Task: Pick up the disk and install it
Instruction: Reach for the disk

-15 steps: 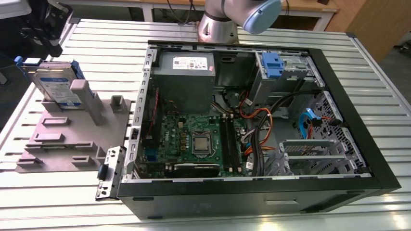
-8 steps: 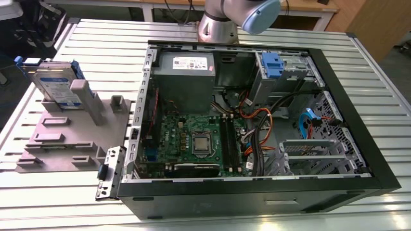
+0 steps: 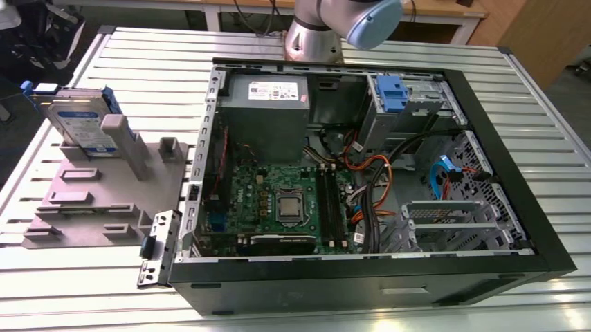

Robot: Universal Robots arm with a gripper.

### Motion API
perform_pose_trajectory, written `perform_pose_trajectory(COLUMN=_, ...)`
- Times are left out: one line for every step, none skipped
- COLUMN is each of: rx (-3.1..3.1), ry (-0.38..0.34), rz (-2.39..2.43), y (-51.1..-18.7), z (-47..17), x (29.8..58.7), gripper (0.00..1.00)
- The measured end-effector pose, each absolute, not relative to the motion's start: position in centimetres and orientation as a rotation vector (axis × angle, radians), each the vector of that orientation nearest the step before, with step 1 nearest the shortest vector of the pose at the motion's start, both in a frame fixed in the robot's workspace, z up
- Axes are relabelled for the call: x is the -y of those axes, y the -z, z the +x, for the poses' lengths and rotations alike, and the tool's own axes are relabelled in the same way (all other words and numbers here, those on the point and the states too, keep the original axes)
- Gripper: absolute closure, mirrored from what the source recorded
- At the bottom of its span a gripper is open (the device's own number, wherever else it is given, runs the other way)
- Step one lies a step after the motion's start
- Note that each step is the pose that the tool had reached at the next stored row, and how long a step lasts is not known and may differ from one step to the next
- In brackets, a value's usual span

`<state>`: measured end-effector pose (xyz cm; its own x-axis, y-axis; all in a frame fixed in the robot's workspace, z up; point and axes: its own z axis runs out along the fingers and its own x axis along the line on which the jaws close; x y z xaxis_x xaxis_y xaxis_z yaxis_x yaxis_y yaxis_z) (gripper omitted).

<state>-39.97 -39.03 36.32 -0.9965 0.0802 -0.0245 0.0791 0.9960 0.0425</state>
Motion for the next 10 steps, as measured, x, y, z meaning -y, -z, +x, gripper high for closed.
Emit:
perform_pose_trajectory(rx=-3.112, ry=-0.064, rz=0.124, y=-36.2, z=-40.2, x=39.0, gripper=0.89)
perform_pose_trajectory(rx=-3.112, ry=-0.063, rz=0.124, y=-36.1, z=-40.3, x=38.9, gripper=0.89)
perform_pose_trajectory(rx=-3.112, ry=-0.062, rz=0.125, y=-36.0, z=-40.5, x=38.8, gripper=0.89)
perform_pose_trajectory(rx=-3.112, ry=-0.061, rz=0.125, y=-36.0, z=-40.7, x=38.8, gripper=0.89)
perform_pose_trajectory(rx=-3.112, ry=-0.060, rz=0.125, y=-35.9, z=-40.8, x=38.7, gripper=0.89)
perform_pose_trajectory(rx=-3.112, ry=-0.059, rz=0.126, y=-35.8, z=-41.0, x=38.6, gripper=0.89)
perform_pose_trajectory(rx=-3.112, ry=-0.058, rz=0.126, y=-35.7, z=-41.1, x=38.5, gripper=0.89)
perform_pose_trajectory(rx=-3.112, ry=-0.057, rz=0.127, y=-35.6, z=-41.3, x=38.3, gripper=0.89)
perform_pose_trajectory(rx=-3.112, ry=-0.057, rz=0.127, y=-35.6, z=-41.4, x=38.2, gripper=0.89)
perform_pose_trajectory(rx=-3.113, ry=-0.056, rz=0.127, y=-35.5, z=-41.6, x=38.0, gripper=0.89)
